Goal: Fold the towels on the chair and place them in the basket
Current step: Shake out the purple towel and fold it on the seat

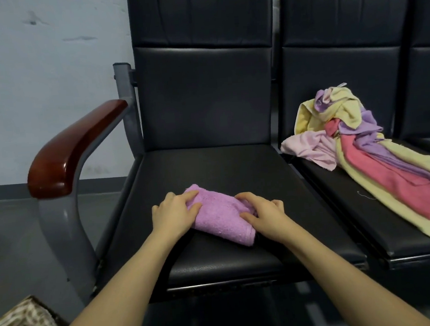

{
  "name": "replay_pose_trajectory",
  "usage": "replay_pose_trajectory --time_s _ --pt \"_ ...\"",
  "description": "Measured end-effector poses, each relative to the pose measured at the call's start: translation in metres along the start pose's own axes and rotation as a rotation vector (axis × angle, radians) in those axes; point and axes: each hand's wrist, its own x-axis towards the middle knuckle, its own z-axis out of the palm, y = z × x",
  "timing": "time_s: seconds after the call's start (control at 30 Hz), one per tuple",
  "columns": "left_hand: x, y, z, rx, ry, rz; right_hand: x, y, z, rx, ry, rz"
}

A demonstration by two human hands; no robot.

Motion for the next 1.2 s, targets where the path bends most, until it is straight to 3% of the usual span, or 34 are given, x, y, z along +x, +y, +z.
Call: replay_pose_trajectory --time_s 0.17,0.4,0.8,1.0,1.2 --pt "-0.016 0.002 -0.005 -0.126 0.135 0.054 -0.013 -0.003 0.0 0.058 0.047 -0.04" --pt "-0.041 0.0 -0.015 -0.253 0.257 0.078 -0.032 -0.016 -0.003 0.114 -0.014 -0.083" --pt "-0.078 -0.024 -0.12 -0.303 0.601 0.074 -0.011 -0.106 -0.007 0.362 0.183 -0.371" --pt "-0.131 -0.095 -0.169 -0.213 0.754 -0.091 0.001 -0.192 0.026 0.424 0.129 -0.609" --pt "-0.187 -0.194 -0.17 -0.087 0.774 -0.278 -0.005 -0.267 0.109 0.463 0.002 -0.741"
